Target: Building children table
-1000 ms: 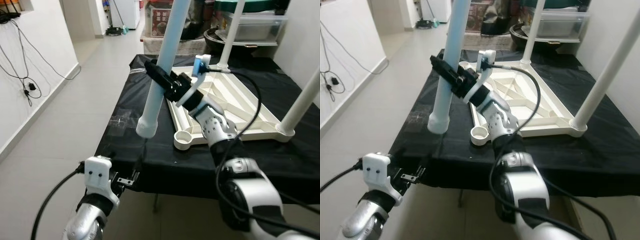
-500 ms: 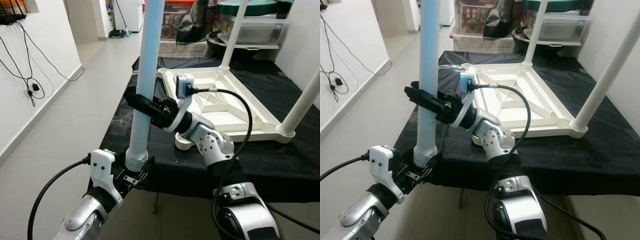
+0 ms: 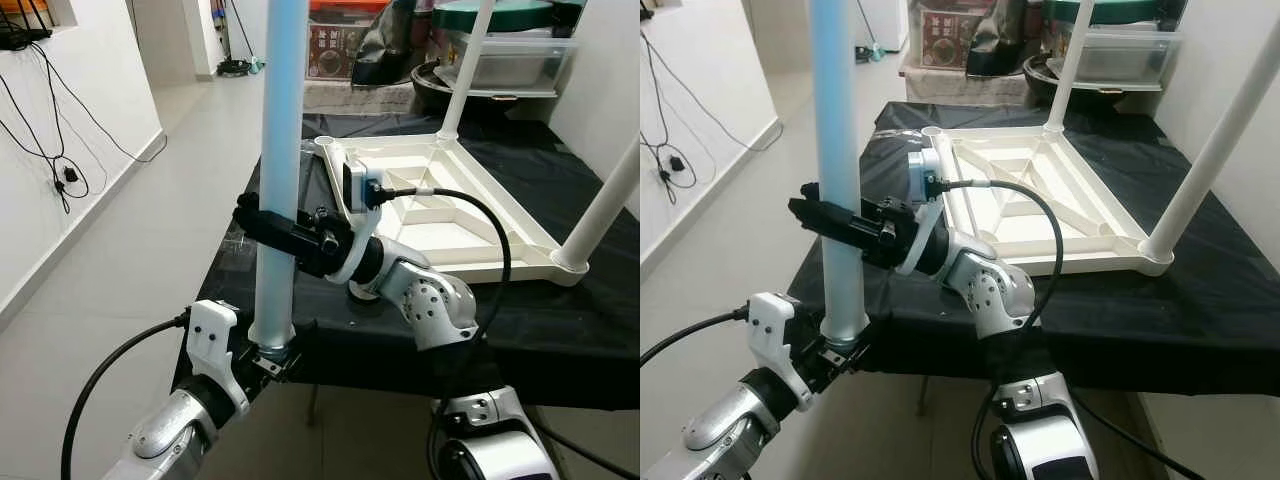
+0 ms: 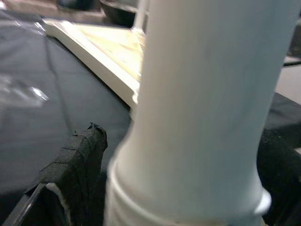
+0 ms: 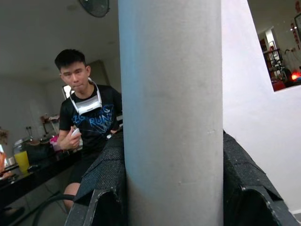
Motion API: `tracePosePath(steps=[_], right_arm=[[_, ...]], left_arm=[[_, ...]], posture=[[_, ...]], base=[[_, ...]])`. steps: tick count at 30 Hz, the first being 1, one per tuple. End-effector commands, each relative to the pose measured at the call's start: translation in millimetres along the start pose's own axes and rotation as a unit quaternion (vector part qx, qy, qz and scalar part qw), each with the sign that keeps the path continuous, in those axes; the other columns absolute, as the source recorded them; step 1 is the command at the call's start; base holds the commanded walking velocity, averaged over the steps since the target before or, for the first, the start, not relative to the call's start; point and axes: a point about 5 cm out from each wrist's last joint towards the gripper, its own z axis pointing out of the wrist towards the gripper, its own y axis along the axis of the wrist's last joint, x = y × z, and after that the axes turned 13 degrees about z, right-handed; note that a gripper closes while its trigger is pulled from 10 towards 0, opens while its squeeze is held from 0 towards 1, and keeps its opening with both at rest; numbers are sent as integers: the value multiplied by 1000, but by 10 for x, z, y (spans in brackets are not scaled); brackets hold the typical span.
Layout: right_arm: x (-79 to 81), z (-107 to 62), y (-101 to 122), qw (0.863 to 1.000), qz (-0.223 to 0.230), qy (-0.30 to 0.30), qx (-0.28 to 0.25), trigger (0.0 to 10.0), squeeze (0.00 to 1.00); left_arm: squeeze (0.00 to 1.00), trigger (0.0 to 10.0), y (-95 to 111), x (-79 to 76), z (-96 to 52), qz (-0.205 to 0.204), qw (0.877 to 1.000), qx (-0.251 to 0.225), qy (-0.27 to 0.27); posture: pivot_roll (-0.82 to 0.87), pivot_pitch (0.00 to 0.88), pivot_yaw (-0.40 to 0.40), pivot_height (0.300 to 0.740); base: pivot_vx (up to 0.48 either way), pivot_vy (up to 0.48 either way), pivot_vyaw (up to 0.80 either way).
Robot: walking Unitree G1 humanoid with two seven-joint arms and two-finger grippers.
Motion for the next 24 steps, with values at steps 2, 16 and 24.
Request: tracePosePath(steps=[2,16,24], right_arm=[[60,43,-24,1000,9,20,-2,0,0],[81,29,-98,1000,12,4,12,0,0],[11,-11,-99,999,-17,-35,29,10000,1000]], left_arm=[[0,9882,-72,-79,22,-20,999,12,-24],[0,0,-77,-57,47,-4,1000,7,-11],[0,10000,-119,33,21,22,999,26,29]], posture=[[102,24,-16,740],[98,21,-12,740],[93,13,-11,740]], base=[[0,0,0],[0,0,0],[0,0,0]])
